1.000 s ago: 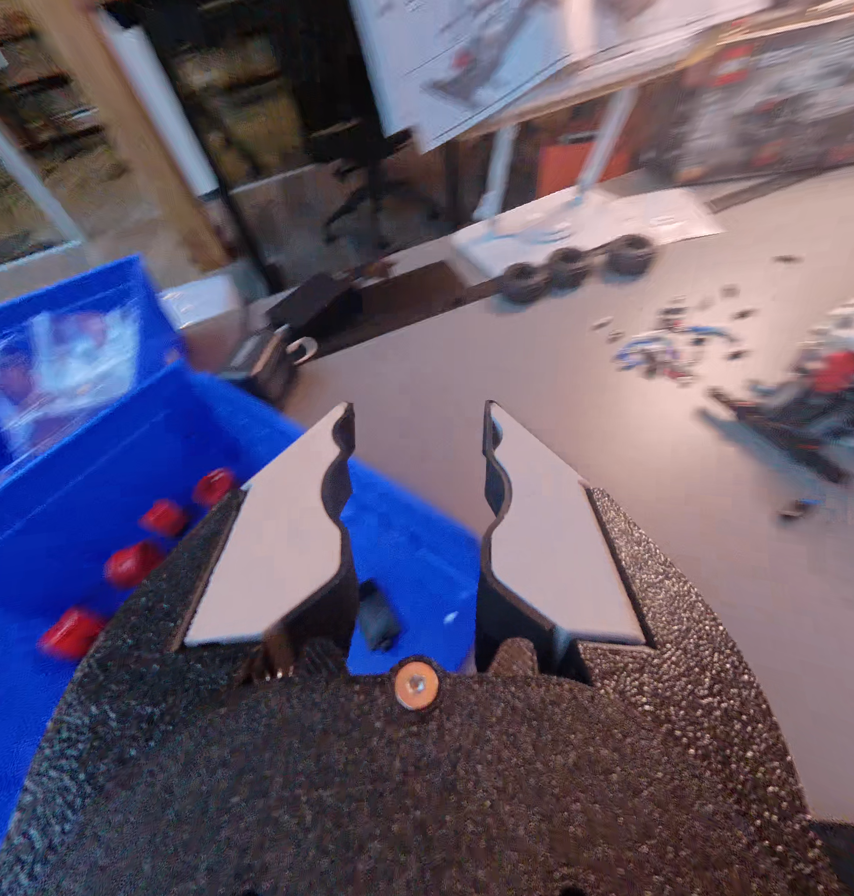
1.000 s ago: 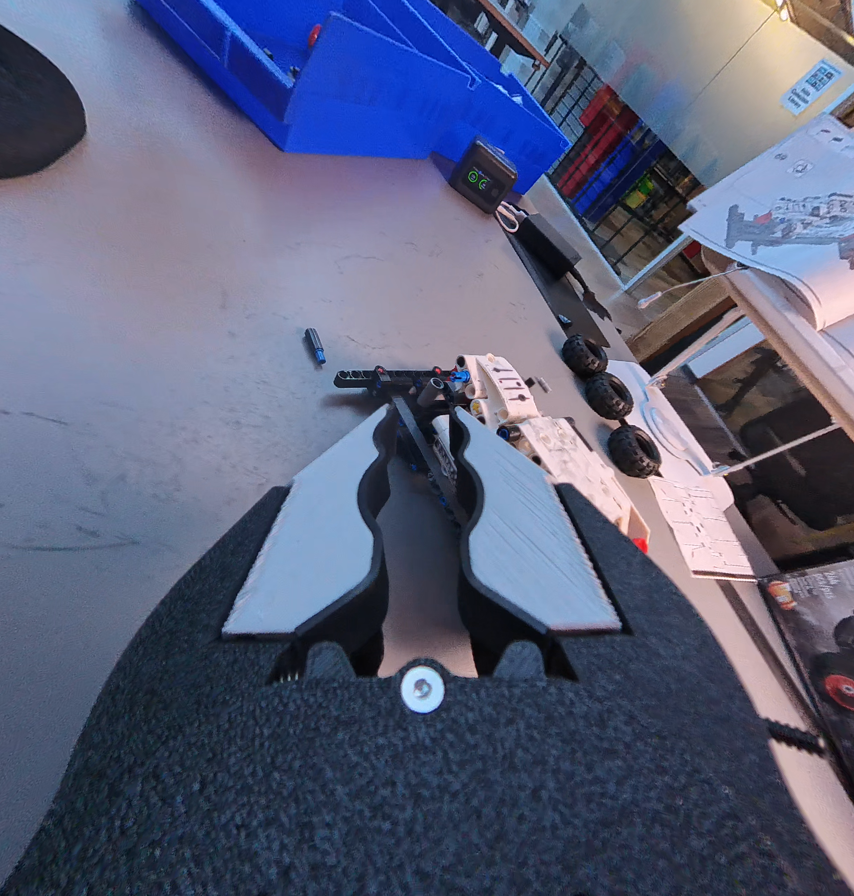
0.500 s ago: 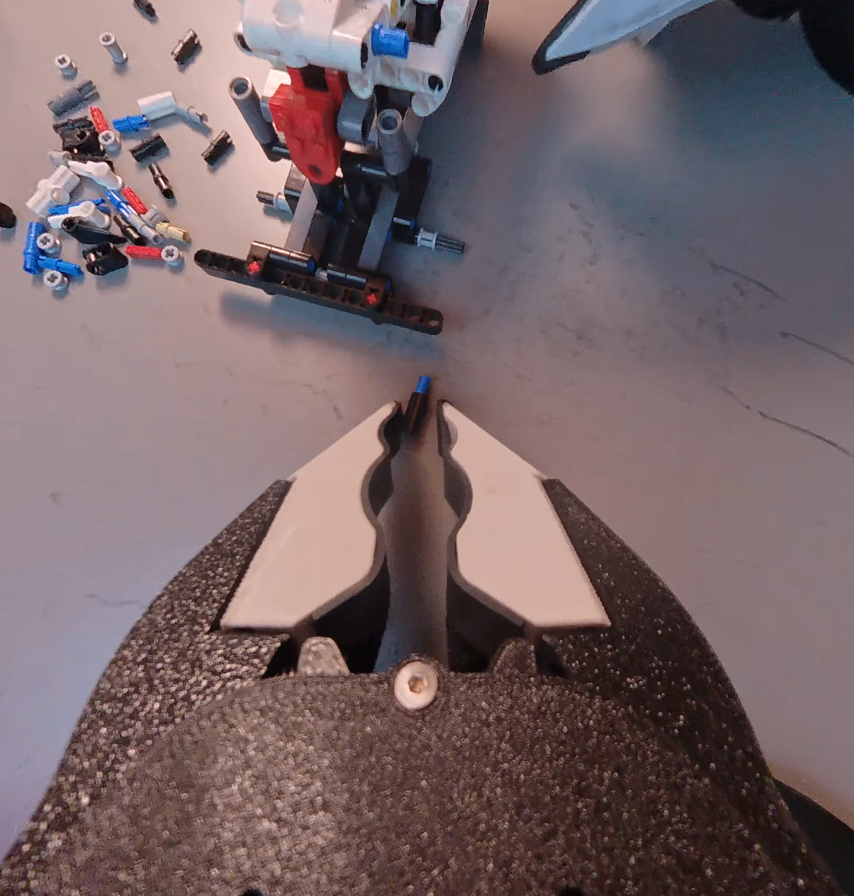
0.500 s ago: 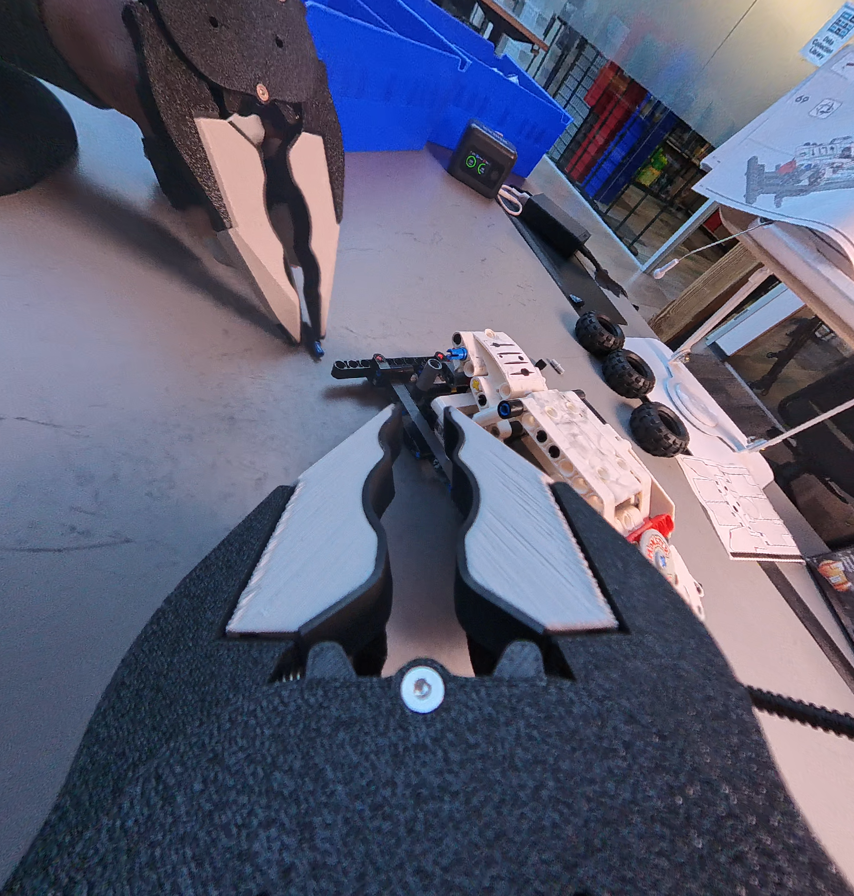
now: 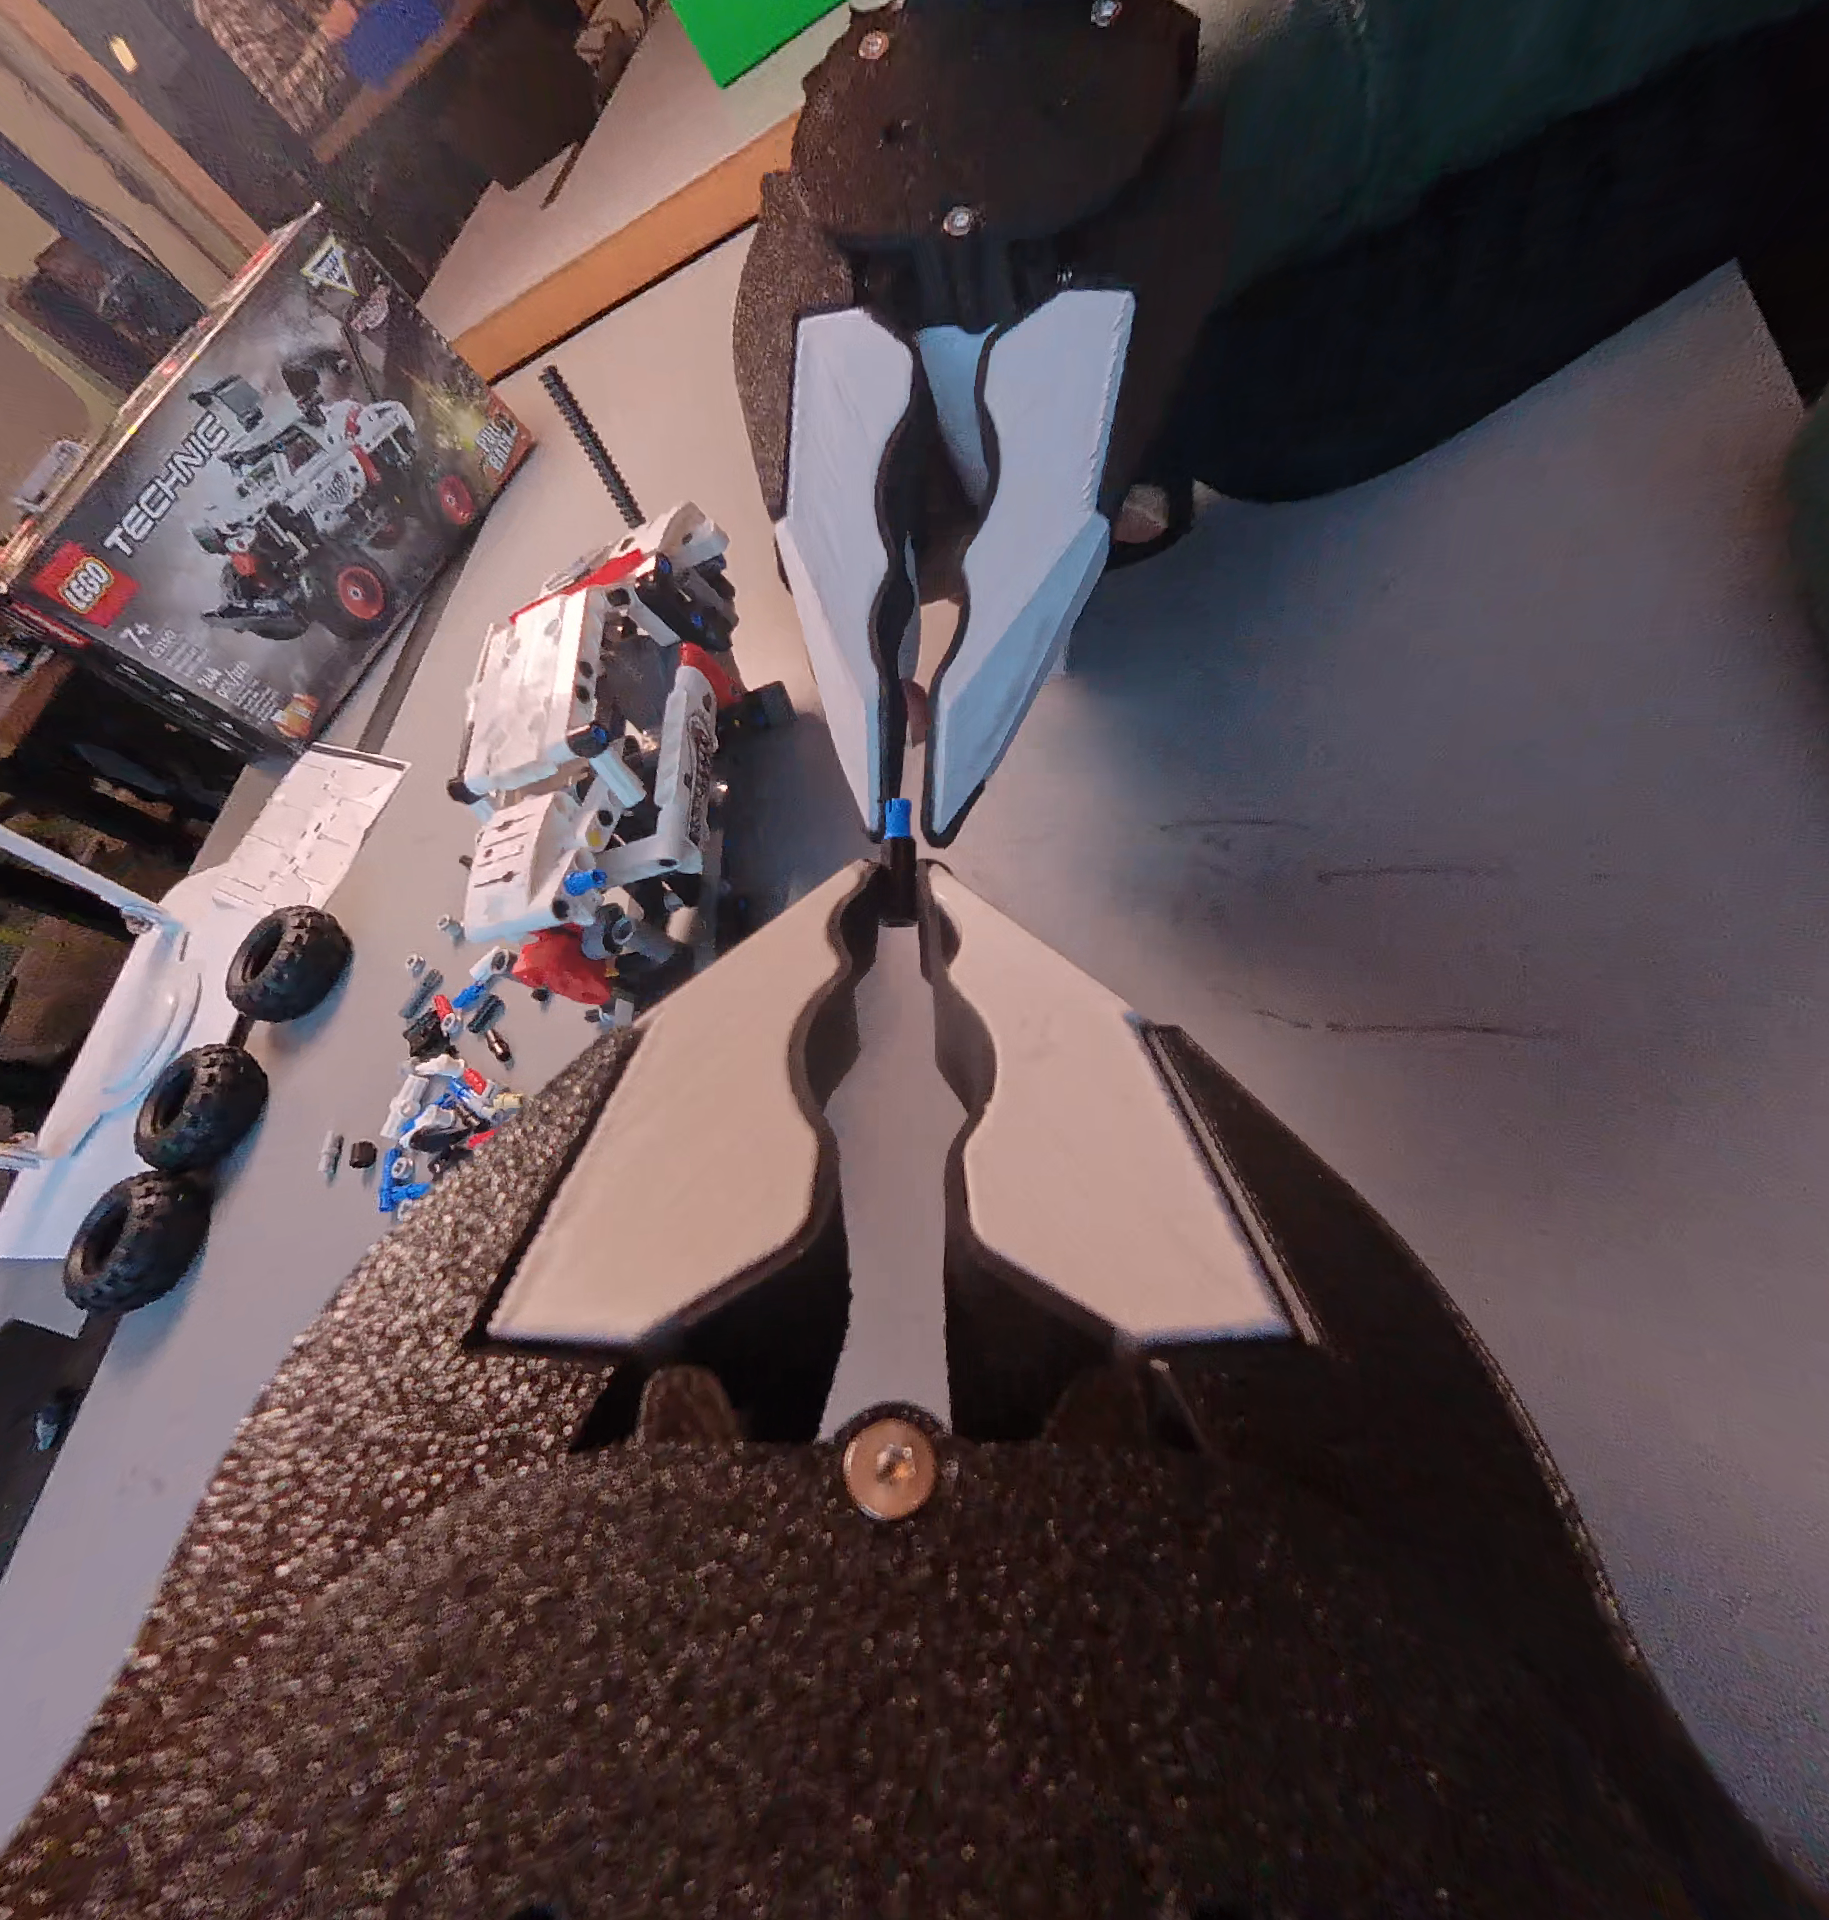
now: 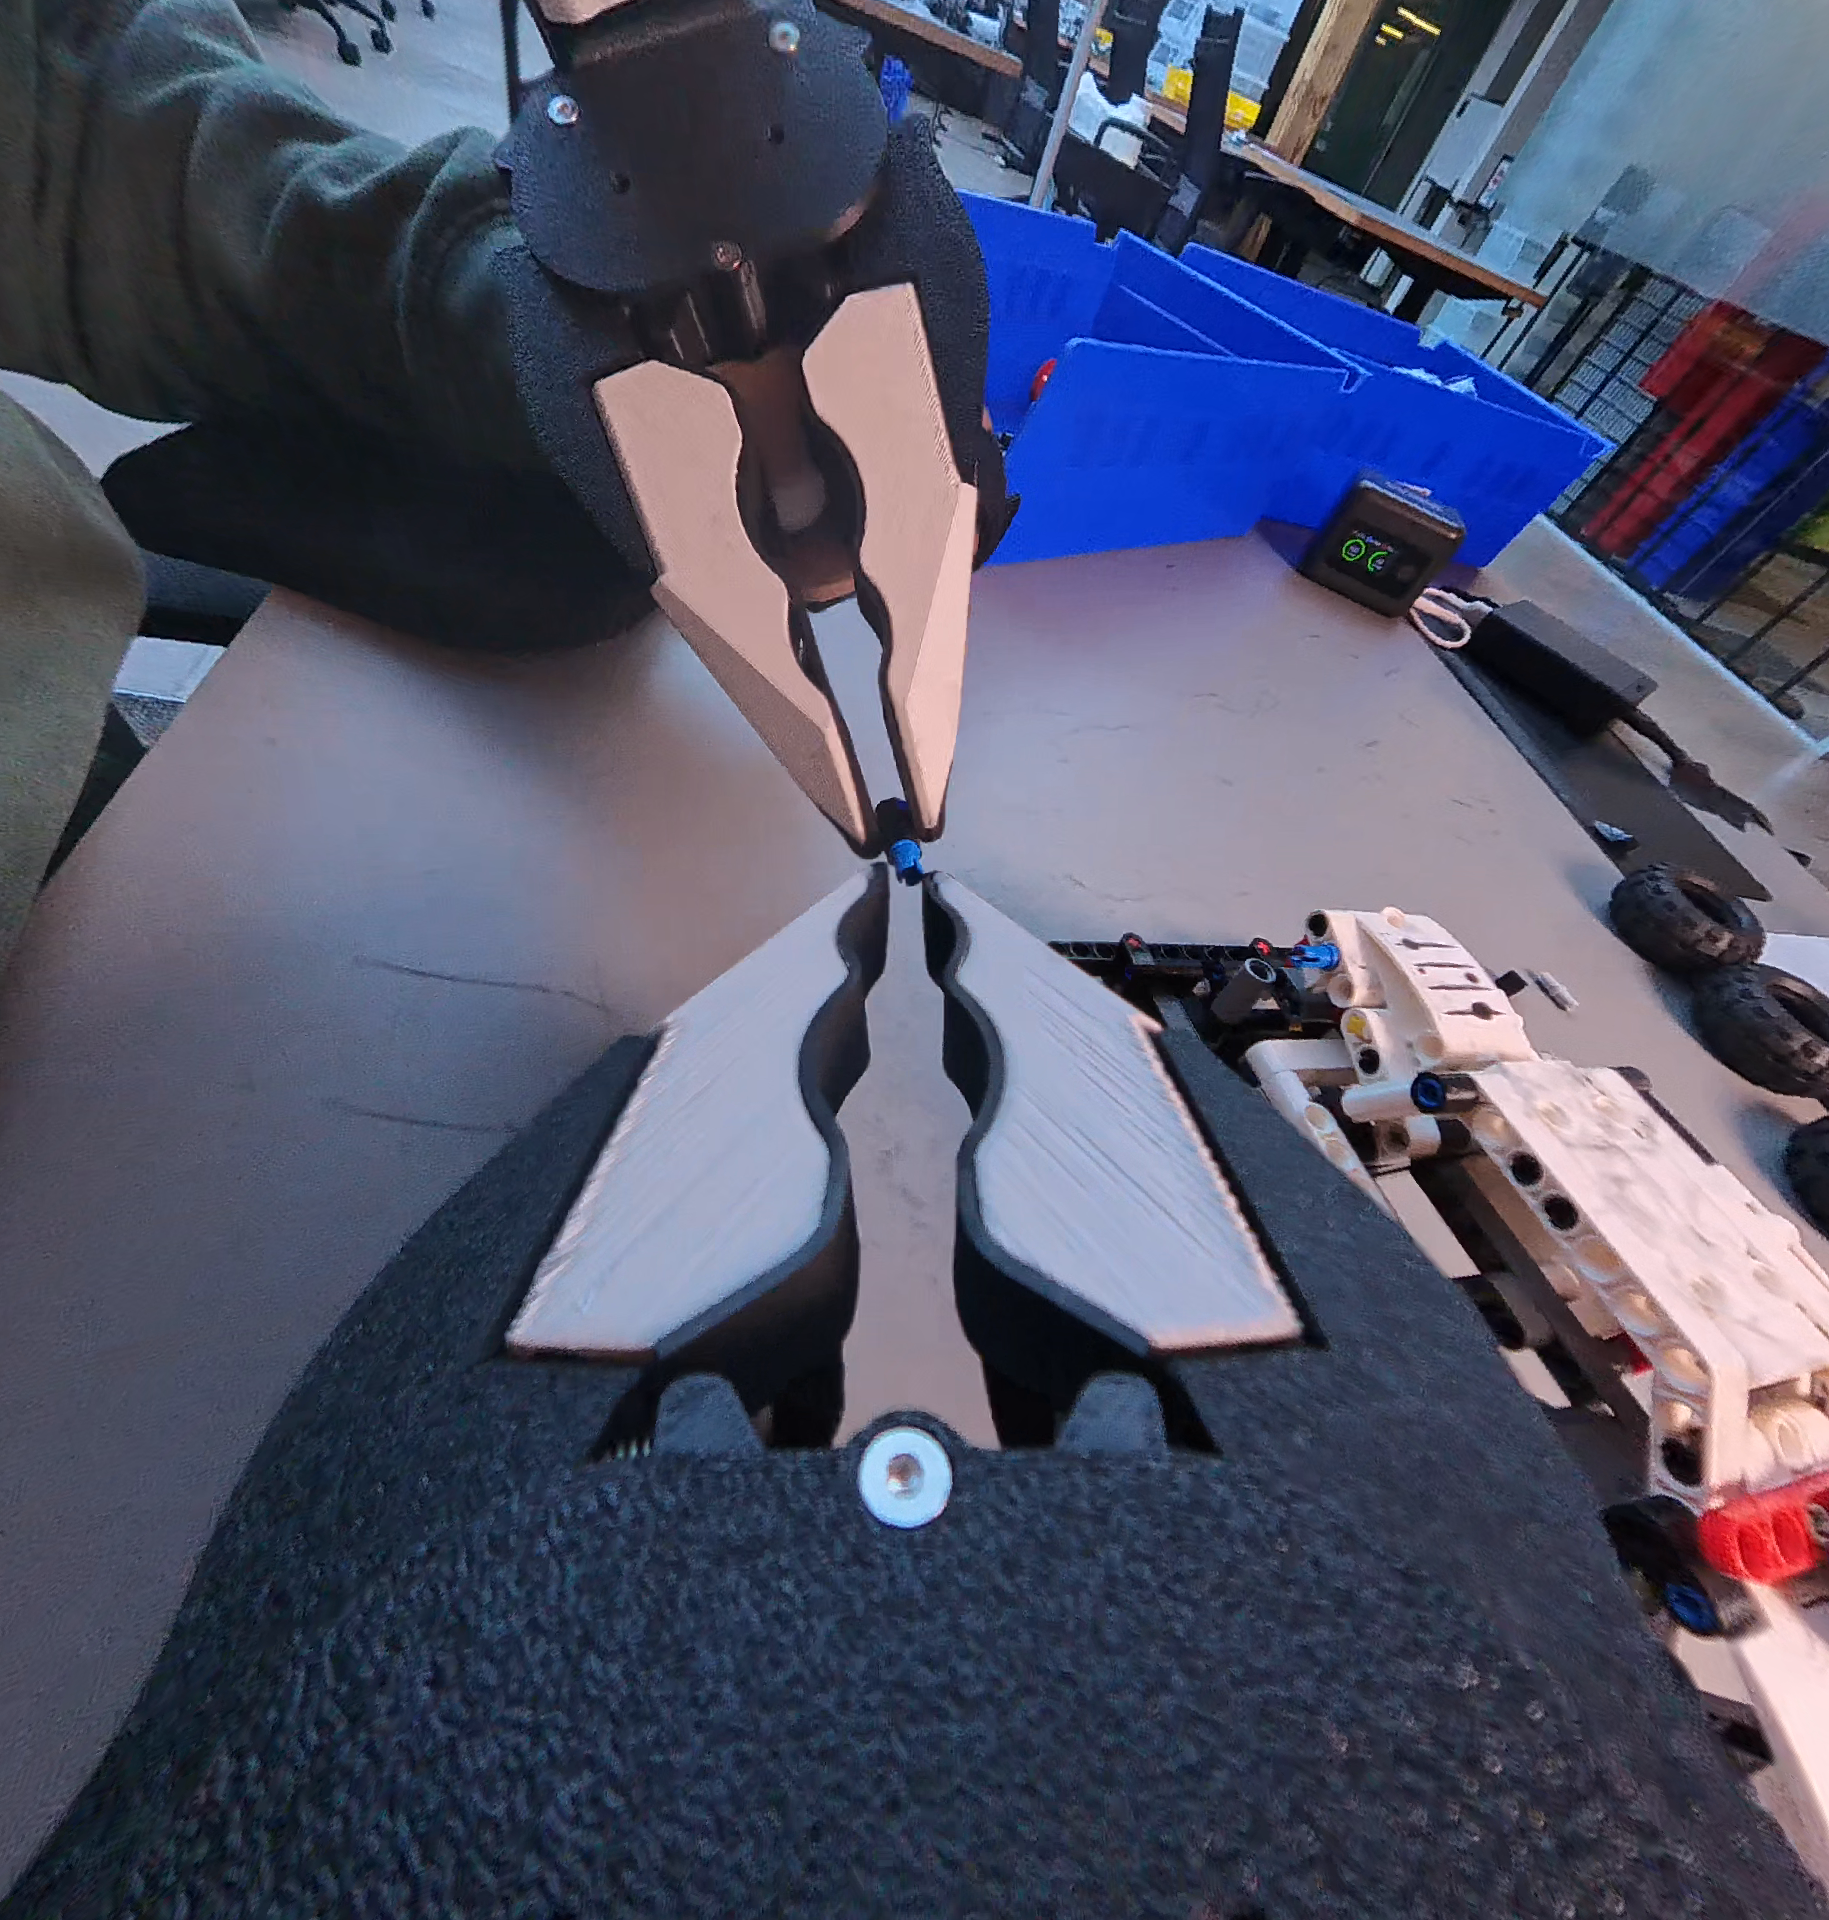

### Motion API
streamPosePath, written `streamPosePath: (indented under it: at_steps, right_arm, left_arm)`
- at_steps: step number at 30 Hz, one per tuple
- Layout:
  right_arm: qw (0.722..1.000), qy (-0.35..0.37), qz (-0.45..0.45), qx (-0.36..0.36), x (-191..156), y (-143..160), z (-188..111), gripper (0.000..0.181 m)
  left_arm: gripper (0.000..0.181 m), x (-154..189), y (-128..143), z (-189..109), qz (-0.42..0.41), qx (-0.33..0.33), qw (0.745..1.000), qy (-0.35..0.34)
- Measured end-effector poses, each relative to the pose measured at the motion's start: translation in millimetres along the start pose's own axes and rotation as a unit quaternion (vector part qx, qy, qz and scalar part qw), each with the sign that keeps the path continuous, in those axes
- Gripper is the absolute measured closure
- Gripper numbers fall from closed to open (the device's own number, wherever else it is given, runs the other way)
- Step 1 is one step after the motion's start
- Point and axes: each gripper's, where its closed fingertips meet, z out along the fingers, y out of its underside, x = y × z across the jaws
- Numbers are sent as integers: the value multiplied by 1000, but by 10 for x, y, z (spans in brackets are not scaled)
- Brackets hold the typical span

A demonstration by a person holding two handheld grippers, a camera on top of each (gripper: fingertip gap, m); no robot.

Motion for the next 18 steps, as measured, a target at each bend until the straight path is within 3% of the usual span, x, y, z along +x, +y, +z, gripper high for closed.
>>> streamPosePath:
  at_steps: [11, 18]
  right_arm:
    - [1000, -16, -2, -3, -59, 19, 23, 177]
    - [999, -29, 13, 39, -34, -175, -48, 179]
  left_arm:
    - [175, 69, 49, 14, 6, -12, 1000, 12]
    - [175, 13, -119, -95, -55, 39, 997, 34]
